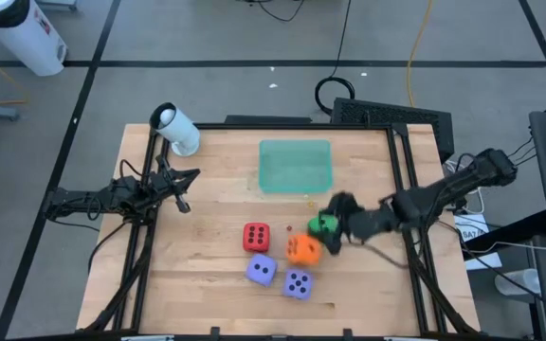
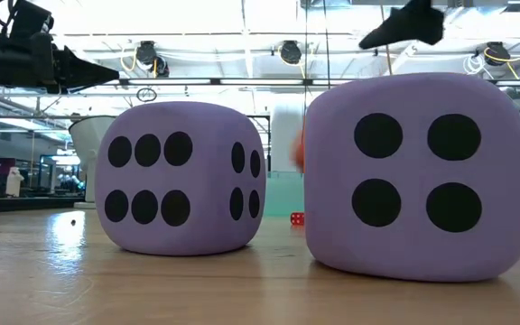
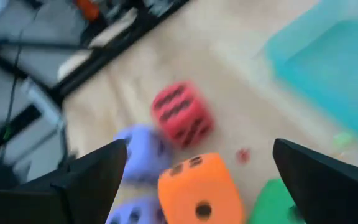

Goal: Pick & Place Dice
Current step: Put the big green die into the green bin

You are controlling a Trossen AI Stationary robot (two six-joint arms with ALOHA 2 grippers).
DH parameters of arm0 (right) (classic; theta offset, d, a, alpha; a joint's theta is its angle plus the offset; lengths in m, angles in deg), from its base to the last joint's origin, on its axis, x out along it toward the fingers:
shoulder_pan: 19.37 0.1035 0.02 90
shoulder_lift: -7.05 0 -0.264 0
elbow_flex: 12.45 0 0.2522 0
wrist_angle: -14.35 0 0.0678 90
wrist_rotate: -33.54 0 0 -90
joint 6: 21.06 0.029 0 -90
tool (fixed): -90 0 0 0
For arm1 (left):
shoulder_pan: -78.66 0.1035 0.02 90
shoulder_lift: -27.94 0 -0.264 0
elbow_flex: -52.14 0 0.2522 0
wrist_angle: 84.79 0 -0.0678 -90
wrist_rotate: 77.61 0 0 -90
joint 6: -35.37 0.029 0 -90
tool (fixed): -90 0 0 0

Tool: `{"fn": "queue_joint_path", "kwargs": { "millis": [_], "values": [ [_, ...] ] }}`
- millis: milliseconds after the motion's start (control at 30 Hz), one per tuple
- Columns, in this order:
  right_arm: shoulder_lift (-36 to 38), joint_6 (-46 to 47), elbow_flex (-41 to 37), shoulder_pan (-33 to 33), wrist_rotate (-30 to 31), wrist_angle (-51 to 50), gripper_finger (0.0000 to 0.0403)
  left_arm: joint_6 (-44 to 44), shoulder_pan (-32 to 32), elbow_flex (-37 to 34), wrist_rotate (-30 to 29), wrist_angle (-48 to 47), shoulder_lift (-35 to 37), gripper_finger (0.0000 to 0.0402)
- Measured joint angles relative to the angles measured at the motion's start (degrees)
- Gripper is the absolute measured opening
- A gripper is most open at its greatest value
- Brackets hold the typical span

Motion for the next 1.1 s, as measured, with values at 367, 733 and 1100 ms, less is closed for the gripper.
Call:
{"fn": "queue_joint_path", "kwargs": {
  "millis": [367,733,1100],
  "values": [
    [0.1,-12.49,-0.03,-2.85,-7.14,-0.99,0.0393,0.22,-0.01,0.0,-0.02,-0.08,-0.01,0.0031],
    [-9.6,-29.45,-0.07,-0.01,-13.88,-4.94,0.0393,0.31,0.0,0.0,-0.04,-0.08,-0.02,0.0031],
    [-16.3,-43.08,11.47,-7.2,-16.48,-27.09,0.0393,0.21,0.01,0.0,-0.5,-1.47,-0.02,0.0031]
  ]
}}
